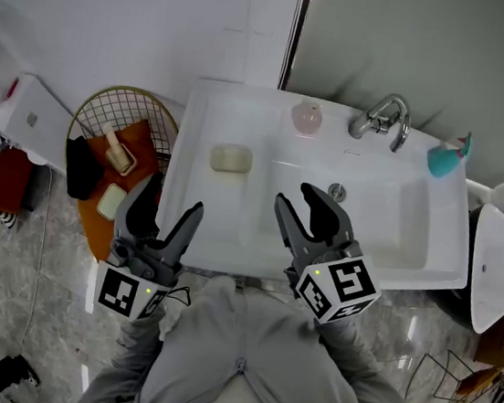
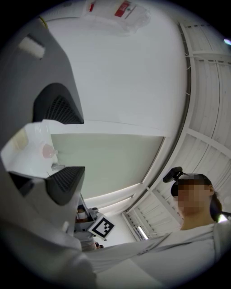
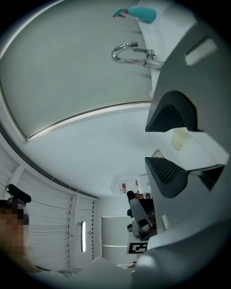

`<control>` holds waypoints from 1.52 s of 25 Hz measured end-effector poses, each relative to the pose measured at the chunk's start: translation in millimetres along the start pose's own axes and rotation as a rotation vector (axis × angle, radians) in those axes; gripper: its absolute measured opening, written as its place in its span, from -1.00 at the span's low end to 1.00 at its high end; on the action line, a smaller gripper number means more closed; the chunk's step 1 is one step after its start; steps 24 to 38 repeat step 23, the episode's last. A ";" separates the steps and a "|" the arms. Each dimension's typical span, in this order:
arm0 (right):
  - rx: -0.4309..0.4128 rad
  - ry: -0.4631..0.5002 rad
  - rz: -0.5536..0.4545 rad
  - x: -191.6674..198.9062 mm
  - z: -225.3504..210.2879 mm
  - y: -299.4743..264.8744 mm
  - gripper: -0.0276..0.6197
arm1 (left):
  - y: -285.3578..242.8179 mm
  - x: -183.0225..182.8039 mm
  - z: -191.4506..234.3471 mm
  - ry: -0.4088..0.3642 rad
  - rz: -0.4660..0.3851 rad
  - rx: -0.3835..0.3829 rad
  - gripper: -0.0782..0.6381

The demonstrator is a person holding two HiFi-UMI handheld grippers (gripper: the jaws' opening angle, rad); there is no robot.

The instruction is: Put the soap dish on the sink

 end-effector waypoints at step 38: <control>0.027 0.021 0.007 3.9 2.1 -9.5 -0.38 | -3.3 8.9 11.4 0.015 0.003 0.011 0.11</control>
Point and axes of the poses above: the fingertips, and each gripper's own axes: y backward along the fingers, z to its left, x out of its underside, the point moved 8 cm from there along y, backward along the fingers, and after that the axes turned 7 degrees about x, right-handed, at the moved point
